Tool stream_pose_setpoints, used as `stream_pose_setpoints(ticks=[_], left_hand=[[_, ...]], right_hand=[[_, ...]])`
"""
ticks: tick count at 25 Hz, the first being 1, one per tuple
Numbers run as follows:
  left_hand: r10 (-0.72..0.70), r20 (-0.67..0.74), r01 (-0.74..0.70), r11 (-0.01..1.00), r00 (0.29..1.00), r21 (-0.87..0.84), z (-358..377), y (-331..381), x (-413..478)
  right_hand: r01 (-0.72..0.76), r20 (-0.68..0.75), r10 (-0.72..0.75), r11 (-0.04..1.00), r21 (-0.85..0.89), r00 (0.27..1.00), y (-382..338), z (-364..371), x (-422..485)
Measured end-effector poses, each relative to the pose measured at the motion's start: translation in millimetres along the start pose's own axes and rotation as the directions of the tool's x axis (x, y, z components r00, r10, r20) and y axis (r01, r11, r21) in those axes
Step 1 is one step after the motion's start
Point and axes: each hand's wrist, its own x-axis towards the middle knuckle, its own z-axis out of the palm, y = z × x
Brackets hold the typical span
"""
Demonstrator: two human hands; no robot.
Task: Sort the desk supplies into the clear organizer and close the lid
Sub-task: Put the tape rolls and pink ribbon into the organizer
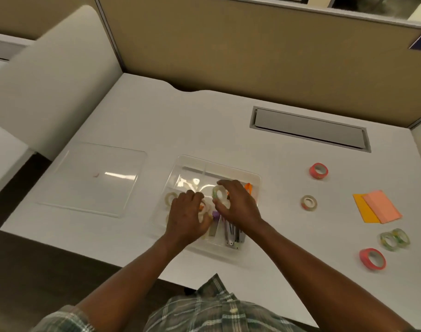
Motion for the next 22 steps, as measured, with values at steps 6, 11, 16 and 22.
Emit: stream_pose_setpoints(ticks=[6,11,16,22], left_hand=[[-0.176,0.07,0.165,0.976,0.982,0.144,-14.7,-59.0,-31.8],[-0.18,0.093,0.162,0.971,0.979,0.175,-16.4,-63.0,-34.2],[-0.103,0.089,0.092,0.989,0.991,0.117,-10.0,-37.5,-17.3],[0.047,0.128,-0.052,0.998,0.991,0.037,15.1,35.1,12.6]], right_hand=[[0.2,0.253,-0.158,0.968,-0.152,0.954,-51.5,59.9,16.5],[0.223,0.29,-0.162,0.955,-0.194,0.943,-48.5,65.0,17.8],[0.169,0.189,-0.132,0.967,-0.192,0.973,-20.3,33.6,9.7],[0.018,0.049,-0.008,0.981,-0.194,0.999,36.4,-21.7,-27.6]])
